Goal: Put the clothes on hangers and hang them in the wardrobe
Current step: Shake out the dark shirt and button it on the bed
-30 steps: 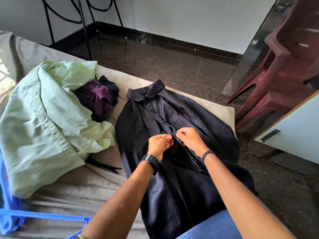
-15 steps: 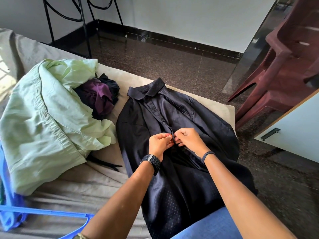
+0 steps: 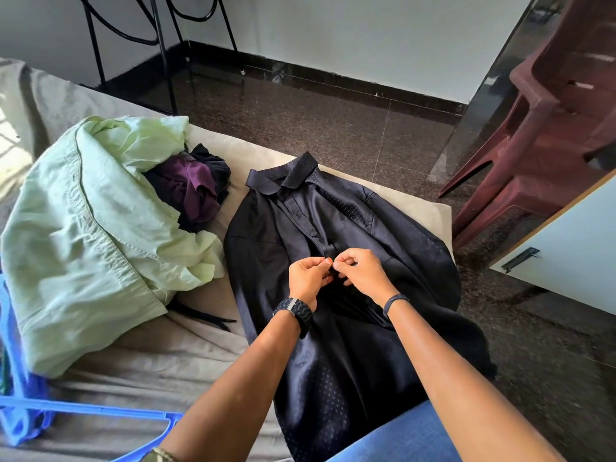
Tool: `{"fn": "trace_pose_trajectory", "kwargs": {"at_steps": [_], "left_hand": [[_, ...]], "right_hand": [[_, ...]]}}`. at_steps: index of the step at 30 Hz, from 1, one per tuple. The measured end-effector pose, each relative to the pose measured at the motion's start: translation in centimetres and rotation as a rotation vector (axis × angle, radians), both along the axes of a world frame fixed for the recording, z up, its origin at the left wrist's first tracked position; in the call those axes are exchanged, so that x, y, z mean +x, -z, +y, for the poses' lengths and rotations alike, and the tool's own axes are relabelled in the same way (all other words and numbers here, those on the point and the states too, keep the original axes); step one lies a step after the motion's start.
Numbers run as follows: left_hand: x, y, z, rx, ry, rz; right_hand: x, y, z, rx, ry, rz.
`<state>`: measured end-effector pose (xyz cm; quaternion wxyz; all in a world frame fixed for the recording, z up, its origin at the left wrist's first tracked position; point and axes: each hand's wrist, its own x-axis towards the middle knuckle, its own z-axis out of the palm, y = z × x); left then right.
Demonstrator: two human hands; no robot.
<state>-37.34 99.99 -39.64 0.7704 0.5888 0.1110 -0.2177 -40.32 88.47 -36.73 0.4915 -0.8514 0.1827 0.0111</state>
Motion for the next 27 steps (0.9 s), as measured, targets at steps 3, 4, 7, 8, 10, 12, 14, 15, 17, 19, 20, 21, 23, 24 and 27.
{"fn": "trace_pose_trajectory", "kwargs": {"at_steps": [3, 4, 7, 8, 10, 12, 14, 15, 17, 19, 20, 21, 23, 24, 27], "left_hand": [[-0.2, -0.2, -0.2, -0.059, -0.006, 0.039], [-0.2, -0.2, -0.3, -0.089, -0.021, 0.058], [-0.1, -0.3, -0.5, -0.133, -0.053, 0.063], [-0.1, -0.3, -0.6, -0.124, -0.059, 0.048], [-0.1, -0.2, -0.6, -0.071, -0.073, 0.006], [-0.2, 0.0, -0.6, -0.021, -0.083, -0.048], [-0.2, 0.3, -0.6, 0.004, -0.083, -0.093], [-0.2, 0.3, -0.6, 0.009, -0.083, -0.102], [-0.1, 0.3, -0.6, -0.011, -0.087, -0.092], [-0.1, -0.1, -0.8, -0.063, -0.102, -0.054], [-0.1, -0.2, -0.9, -0.09, -0.117, -0.025], [-0.1, -0.3, -1.1, -0.109, -0.138, 0.007], [-0.1, -0.4, -1.4, -0.128, -0.177, 0.064], [-0.1, -0.5, -1.5, -0.13, -0.186, 0.084], [-0.2, -0.6, -1.4, -0.099, -0.153, 0.063]], "right_hand": [[0.3, -0.7, -0.1, 0.068, 0.021, 0.035], [0.4, -1.0, -0.1, 0.095, 0.027, 0.057], [0.6, -1.5, -0.1, 0.126, 0.027, 0.106], [0.6, -1.5, -0.1, 0.119, 0.023, 0.109], [0.6, -1.4, 0.0, 0.071, 0.021, 0.089], [0.6, -1.5, 0.1, -0.015, 0.002, 0.059], [0.7, -1.6, 0.3, -0.07, -0.018, 0.048], [0.8, -1.7, 0.3, -0.074, -0.022, 0.046], [0.8, -1.9, 0.2, -0.046, -0.007, 0.043], [0.9, -1.8, 0.2, -0.011, 0.03, 0.043], [0.9, -1.6, 0.3, -0.01, 0.046, 0.044], [0.9, -1.4, 0.3, -0.019, 0.056, 0.039], [0.8, -1.0, 0.4, -0.061, 0.05, 0.011], [0.7, -0.7, 0.4, -0.091, 0.038, -0.009], [0.3, -0.3, 0.3, -0.148, 0.027, -0.065]]}}
